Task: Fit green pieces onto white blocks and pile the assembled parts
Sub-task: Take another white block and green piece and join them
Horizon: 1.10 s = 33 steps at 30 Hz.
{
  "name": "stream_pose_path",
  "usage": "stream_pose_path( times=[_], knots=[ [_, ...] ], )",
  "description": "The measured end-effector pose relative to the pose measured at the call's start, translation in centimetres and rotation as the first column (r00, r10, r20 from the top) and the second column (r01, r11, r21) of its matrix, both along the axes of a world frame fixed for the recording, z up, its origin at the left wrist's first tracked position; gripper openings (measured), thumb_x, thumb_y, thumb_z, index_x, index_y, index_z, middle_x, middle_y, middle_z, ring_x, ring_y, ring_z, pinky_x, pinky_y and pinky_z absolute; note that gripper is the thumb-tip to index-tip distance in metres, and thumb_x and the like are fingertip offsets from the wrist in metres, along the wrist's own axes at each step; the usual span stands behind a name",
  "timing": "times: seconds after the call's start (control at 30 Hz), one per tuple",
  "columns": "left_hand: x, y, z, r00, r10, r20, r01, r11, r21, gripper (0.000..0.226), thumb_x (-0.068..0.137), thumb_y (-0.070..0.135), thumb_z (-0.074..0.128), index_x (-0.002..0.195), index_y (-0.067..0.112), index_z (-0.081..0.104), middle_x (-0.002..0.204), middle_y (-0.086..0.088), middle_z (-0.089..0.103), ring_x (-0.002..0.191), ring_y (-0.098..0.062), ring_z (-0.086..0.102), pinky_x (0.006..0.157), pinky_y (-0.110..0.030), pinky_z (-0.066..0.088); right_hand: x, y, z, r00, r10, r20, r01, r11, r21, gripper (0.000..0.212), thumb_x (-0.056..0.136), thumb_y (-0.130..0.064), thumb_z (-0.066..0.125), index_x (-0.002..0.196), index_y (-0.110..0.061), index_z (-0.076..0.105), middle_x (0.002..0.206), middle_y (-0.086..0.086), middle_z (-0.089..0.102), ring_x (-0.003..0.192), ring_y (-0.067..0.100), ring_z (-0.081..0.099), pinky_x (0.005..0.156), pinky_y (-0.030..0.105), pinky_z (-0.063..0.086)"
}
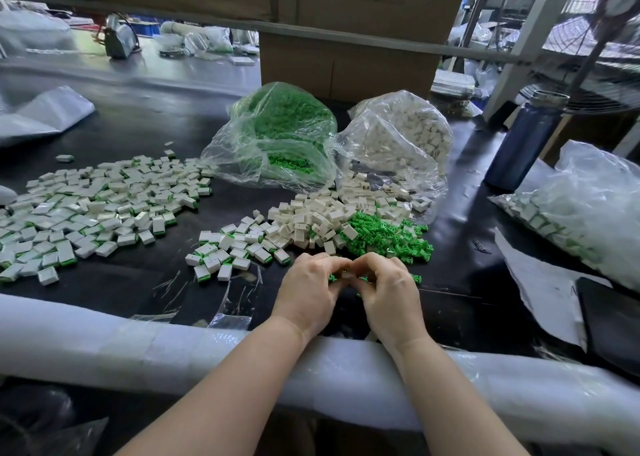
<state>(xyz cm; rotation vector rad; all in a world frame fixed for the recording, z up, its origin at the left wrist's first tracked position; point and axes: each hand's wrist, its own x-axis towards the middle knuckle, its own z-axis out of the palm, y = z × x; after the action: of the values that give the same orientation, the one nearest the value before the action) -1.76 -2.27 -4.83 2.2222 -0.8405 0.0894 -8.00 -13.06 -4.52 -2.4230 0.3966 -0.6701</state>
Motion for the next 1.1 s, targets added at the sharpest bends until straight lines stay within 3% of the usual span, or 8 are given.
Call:
stream_pose_path(
  times=[0.17,0.33,0.47,0.6,0.77,0.87,1.0,1.1],
  knots=[
    [0.2,0.12,0.03,0.994,0.067,-0.087,-0.071,0.996,-0.045,0.015,0.089,0.017,0.061,0.101,0.021,0.068,0.101,0.006,0.064,0.095,-0.012,0.056,0.087,-0.024,0.045,-0.3,-0.44,-0.04,0.982,-0.172,-0.072,0.171,0.985,-0.019,0.025,0.078,-0.002,0.056,0.093,-0.018,0.067,0.101,-0.002,0.062,0.103,0.019,0.046,0.088,0.026,0.033],
    [0.23,0.25,0.2,0.981,0.097,-0.167,-0.114,0.989,-0.091,0.013,0.088,0.021,0.062,0.099,0.022,0.068,0.095,0.008,0.068,0.087,-0.008,0.061,0.083,-0.021,0.047,-0.18,-0.33,-0.02,0.938,-0.212,-0.275,0.193,0.977,-0.095,0.026,0.084,-0.03,0.059,0.109,-0.028,0.066,0.115,-0.008,0.052,0.116,0.016,0.039,0.095,0.032,0.027],
    [0.26,0.25,0.18,0.974,0.102,-0.203,-0.123,0.988,-0.096,0.012,0.087,0.025,0.064,0.098,0.022,0.069,0.093,0.008,0.07,0.088,-0.008,0.062,0.082,-0.019,0.047,0.01,-0.31,-0.1,0.936,-0.204,-0.286,0.175,0.977,-0.124,0.025,0.087,-0.038,0.06,0.112,-0.031,0.065,0.116,-0.007,0.051,0.116,0.016,0.039,0.095,0.032,0.026],
    [0.33,0.22,0.17,0.966,0.098,-0.24,-0.126,0.986,-0.107,0.009,0.086,0.027,0.066,0.093,0.023,0.07,0.084,0.01,0.067,0.085,-0.009,0.063,0.082,-0.023,0.049,0.1,-0.37,-0.23,0.964,-0.158,-0.212,0.141,0.985,-0.096,0.017,0.088,-0.027,0.06,0.103,-0.028,0.068,0.109,-0.006,0.057,0.109,0.016,0.044,0.09,0.029,0.025],
    [0.49,0.26,0.17,0.953,0.067,-0.296,-0.121,0.978,-0.168,0.006,0.083,0.027,0.069,0.087,0.023,0.07,0.078,0.009,0.066,0.08,-0.009,0.063,0.078,-0.022,0.05,-0.04,-0.43,-0.12,0.996,-0.081,0.02,0.08,0.995,0.063,0.019,0.086,-0.008,0.063,0.101,-0.016,0.071,0.094,-0.003,0.066,0.094,0.019,0.054,0.084,0.023,0.037],
    [0.56,0.31,0.16,0.943,0.034,-0.332,-0.105,0.974,-0.199,0.007,0.082,0.028,0.069,0.087,0.023,0.07,0.079,0.007,0.067,0.079,-0.008,0.063,0.077,-0.019,0.05,-0.18,-0.32,-0.06,0.994,-0.021,0.107,0.0,0.981,0.194,0.02,0.086,-0.003,0.062,0.098,-0.017,0.071,0.089,-0.006,0.065,0.087,0.015,0.059,0.08,0.026,0.047],
    [0.47,0.27,0.14,0.936,-0.018,-0.352,-0.068,0.971,-0.231,0.003,0.083,0.028,0.069,0.086,0.026,0.068,0.082,0.005,0.068,0.08,-0.011,0.063,0.078,-0.025,0.052,-0.27,-0.62,0.06,0.985,-0.034,0.168,-0.031,0.929,0.37,0.024,0.082,-0.004,0.068,0.078,-0.027,0.063,0.074,-0.011,0.066,0.072,0.001,0.062,0.069,0.015,0.049],
    [0.42,0.28,0.21,0.929,-0.081,-0.362,-0.027,0.959,-0.284,0.011,0.087,0.027,0.064,0.092,0.036,0.064,0.083,0.004,0.065,0.076,-0.012,0.06,0.074,-0.024,0.05,-0.29,-0.76,0.2,0.981,-0.055,0.184,-0.024,0.917,0.399,0.027,0.081,-0.005,0.07,0.074,-0.029,0.06,0.071,-0.012,0.064,0.07,-0.001,0.06,0.065,0.009,0.046]
  ],
)
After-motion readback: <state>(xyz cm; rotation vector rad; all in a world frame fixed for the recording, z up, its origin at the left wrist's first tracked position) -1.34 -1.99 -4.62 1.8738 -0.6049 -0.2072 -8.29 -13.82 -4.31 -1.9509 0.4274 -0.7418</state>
